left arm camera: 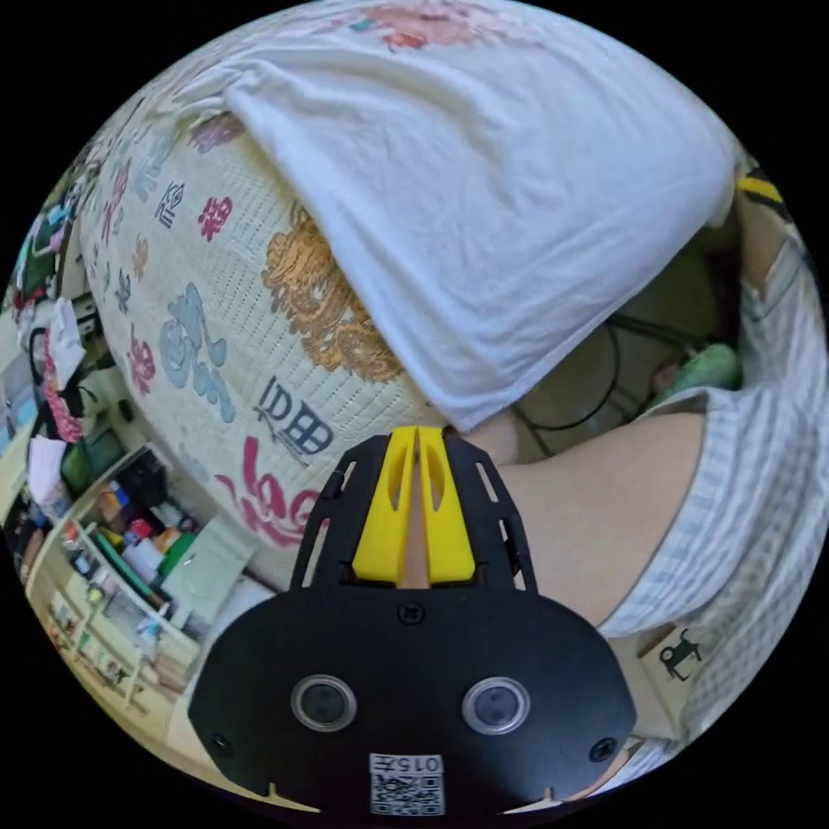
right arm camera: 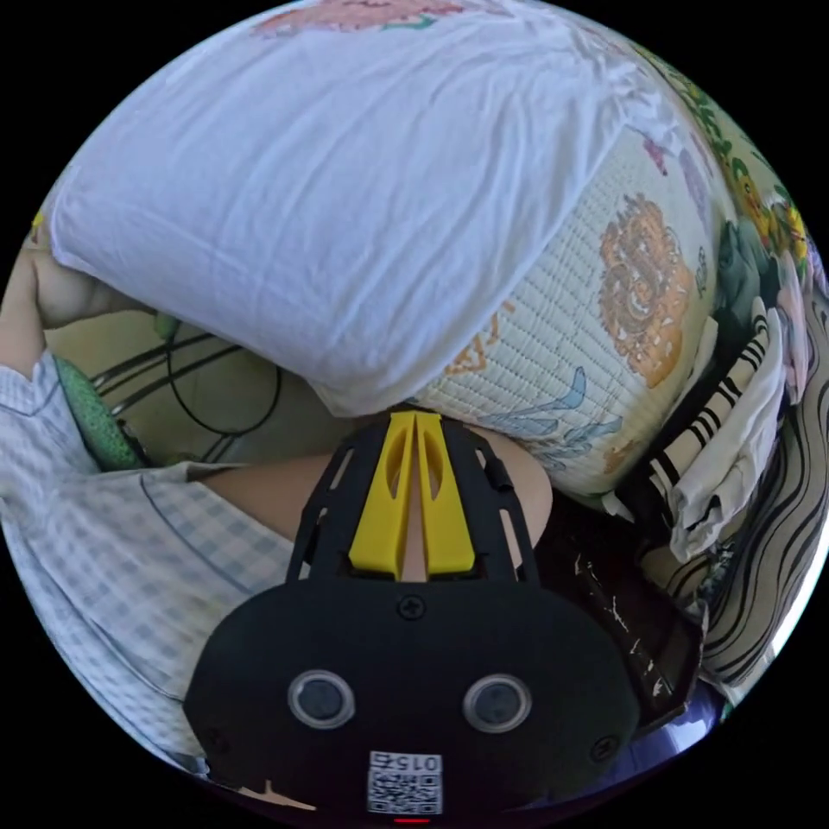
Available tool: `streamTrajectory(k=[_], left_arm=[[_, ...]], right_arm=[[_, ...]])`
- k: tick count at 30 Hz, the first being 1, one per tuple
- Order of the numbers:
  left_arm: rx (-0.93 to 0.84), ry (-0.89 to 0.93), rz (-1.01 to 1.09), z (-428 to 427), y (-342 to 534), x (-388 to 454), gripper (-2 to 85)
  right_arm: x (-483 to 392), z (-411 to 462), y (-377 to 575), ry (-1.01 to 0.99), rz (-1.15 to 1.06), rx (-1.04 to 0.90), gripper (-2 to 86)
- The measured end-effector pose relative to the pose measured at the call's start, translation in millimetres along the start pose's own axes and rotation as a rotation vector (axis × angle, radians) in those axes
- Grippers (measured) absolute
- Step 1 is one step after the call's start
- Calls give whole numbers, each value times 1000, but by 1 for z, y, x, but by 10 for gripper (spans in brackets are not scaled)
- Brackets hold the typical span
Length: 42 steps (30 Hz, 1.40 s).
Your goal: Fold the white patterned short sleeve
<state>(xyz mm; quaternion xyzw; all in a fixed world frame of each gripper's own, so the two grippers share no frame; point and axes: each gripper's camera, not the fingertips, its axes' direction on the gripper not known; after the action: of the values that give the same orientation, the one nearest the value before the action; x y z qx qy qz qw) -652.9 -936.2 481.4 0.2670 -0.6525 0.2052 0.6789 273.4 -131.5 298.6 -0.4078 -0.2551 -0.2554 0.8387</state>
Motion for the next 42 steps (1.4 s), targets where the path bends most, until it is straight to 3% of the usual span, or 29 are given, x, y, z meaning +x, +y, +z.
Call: streamTrajectory(k=[3, 8, 13, 16, 20, 24, 29, 35, 42], left_arm=[[119, 188, 31, 13, -23, 2, -8], [-94, -32, 68, 72, -80, 2, -7], [-78, -47, 94, 73, -114, -20, -7], [68, -65, 116, 34, -158, -35, -5], [480, 157, 201, -48, -267, -43, 9], [653, 319, 271, -102, -429, -35, 58], [593, 439, 232, -110, -607, -15, 79], [347, 329, 219, -68, -725, 21, 23], [539, 480, 370, -77, -750, 59, -2]], right_arm=[[13, -10, -4, -45, -22, 3, -7], [40, -11, -2, -59, -32, -70, -7], [110, -59, 31, -134, 56, 162, -9], [185, -90, 40, -170, 188, 363, -9], [311, -113, 17, -418, 322, 592, 3], [410, -113, -22, -547, 371, 718, 63], [478, -101, -60, -737, 309, 683, 92], [516, -96, -61, -827, 283, 603, 10], [565, -95, 3, -877, 464, 638, -7]])
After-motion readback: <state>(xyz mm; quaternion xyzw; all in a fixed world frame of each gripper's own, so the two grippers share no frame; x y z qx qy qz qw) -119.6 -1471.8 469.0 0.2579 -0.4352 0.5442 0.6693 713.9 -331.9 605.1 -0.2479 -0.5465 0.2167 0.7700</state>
